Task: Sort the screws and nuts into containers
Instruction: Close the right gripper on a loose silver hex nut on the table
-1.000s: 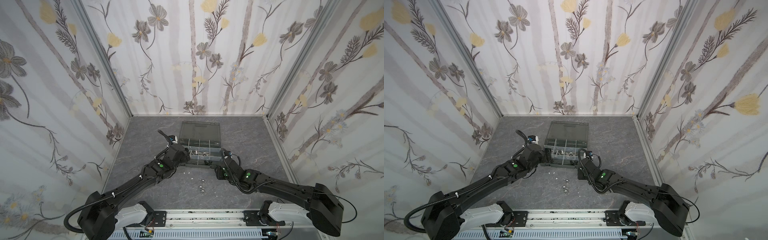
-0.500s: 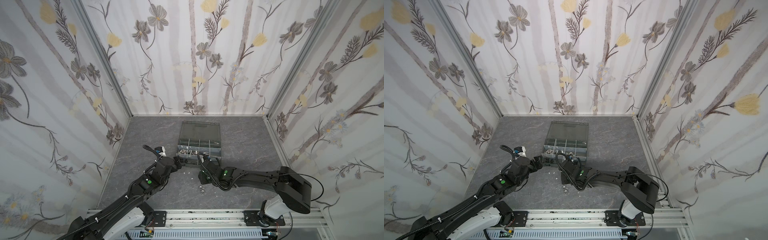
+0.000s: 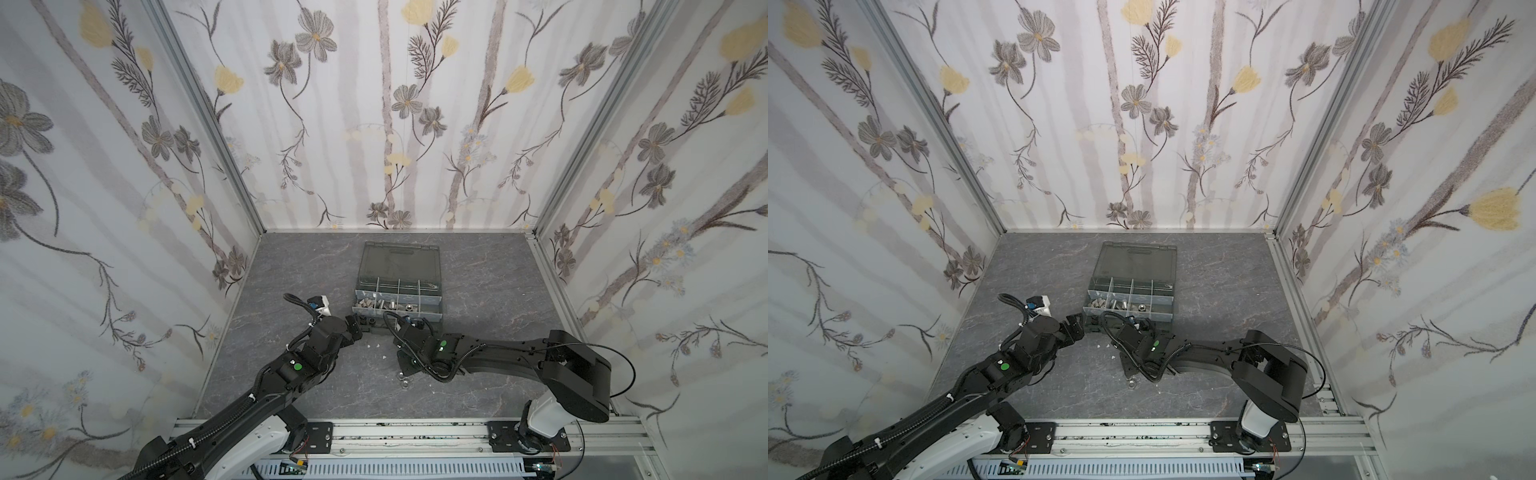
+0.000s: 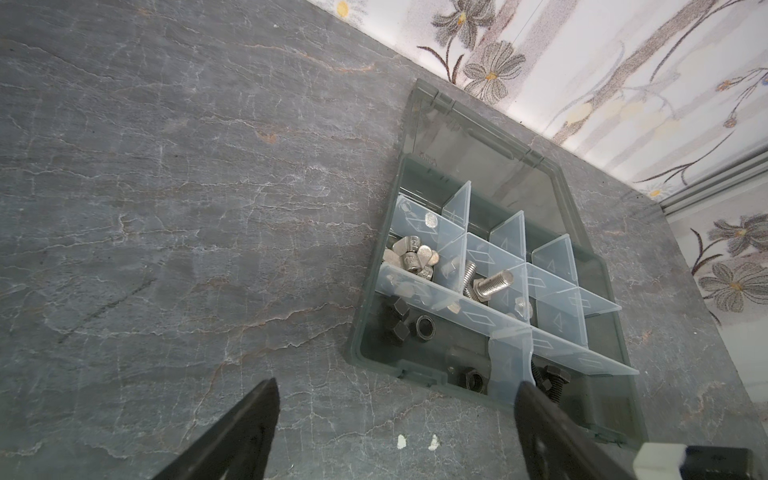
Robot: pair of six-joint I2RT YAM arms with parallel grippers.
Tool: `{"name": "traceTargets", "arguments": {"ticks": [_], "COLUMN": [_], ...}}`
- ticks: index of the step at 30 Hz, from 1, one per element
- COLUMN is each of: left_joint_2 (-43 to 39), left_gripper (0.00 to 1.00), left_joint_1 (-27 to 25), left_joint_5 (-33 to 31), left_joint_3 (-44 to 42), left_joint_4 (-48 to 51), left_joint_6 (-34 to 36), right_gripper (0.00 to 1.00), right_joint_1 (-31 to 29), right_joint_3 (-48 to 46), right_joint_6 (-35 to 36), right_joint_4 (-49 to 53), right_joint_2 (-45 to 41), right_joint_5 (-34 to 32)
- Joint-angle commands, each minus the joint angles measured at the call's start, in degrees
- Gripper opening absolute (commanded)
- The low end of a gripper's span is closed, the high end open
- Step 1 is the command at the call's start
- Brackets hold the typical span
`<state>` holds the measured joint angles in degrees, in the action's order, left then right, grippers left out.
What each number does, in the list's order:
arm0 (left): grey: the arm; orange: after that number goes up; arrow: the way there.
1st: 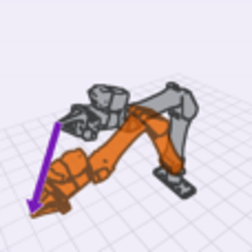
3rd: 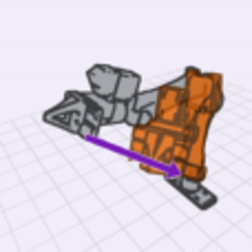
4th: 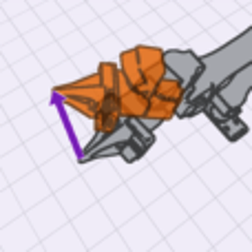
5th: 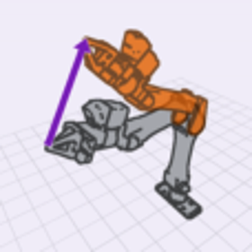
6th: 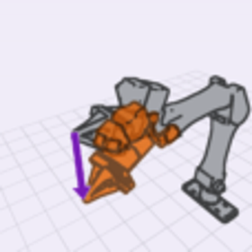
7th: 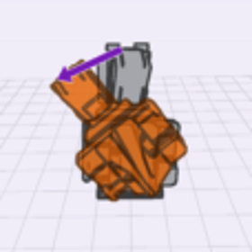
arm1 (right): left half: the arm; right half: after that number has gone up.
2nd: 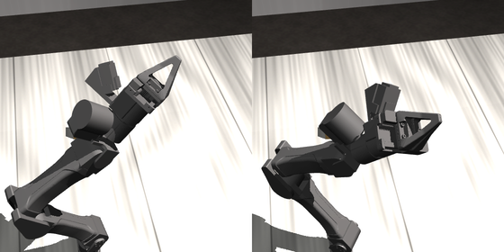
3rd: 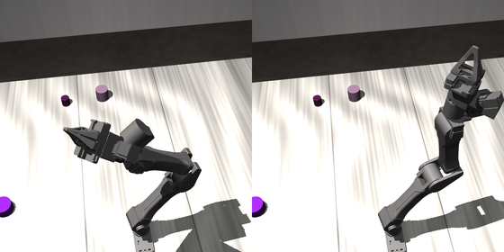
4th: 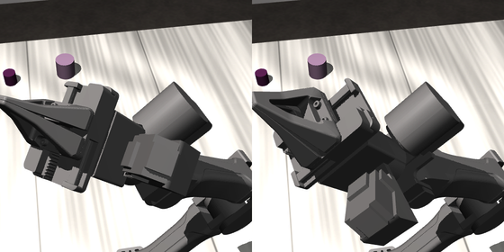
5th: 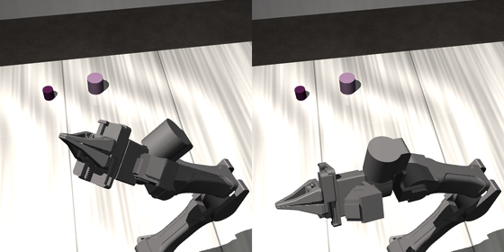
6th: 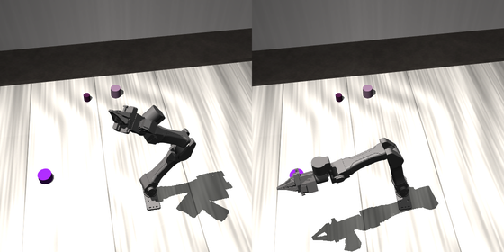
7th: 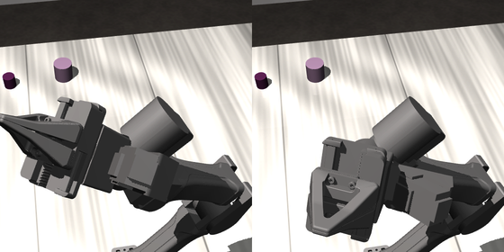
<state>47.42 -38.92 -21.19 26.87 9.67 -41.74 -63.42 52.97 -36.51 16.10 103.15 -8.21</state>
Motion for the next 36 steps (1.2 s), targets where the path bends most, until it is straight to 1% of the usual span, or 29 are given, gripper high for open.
{"name": "traceTargets", "arguments": {"ticks": [1,9,14,19,33,36], "left_joint_2": [-0.4,-1.3,-1.3,-1.5,-2.2,-2.1], "left_gripper": [0.91,0.91,0.91,0.91,0.9,0.91], "left_joint_1": [0.0,0.1,0.1,0.0,0.1,0.1], "left_joint_5": [-0.6,-0.1,0.1,0.2,0.3,0.2], "left_joint_3": [-0.1,-0.4,-0.4,-0.4,-0.3,-0.4], "left_joint_4": [-1.0,-1.0,-1.0,-1.0,-1.0,-1.0], "left_joint_6": [-0.9,-1.4,-1.4,-1.5,-1.9,-2.0], "right_gripper": [0.41,0.4,0.4,0.37,0.2,0.18], "right_joint_1": [0.0,0.0,0.0,-0.1,0.0,0.0], "right_joint_3": [2.2,2.5,2.5,2.3,1.6,1.4], "right_joint_6": [6.6,8.5,10.1,10.8,10.9,10.8], "right_joint_4": [1.5,2.5,2.3,2.3,1.8,1.9], "right_joint_2": [2.0,3.7,4.4,5.3,6.4,5.7], "right_joint_5": [-1.2,-1.7,-0.9,-1.2,-2.1,-2.2]}}
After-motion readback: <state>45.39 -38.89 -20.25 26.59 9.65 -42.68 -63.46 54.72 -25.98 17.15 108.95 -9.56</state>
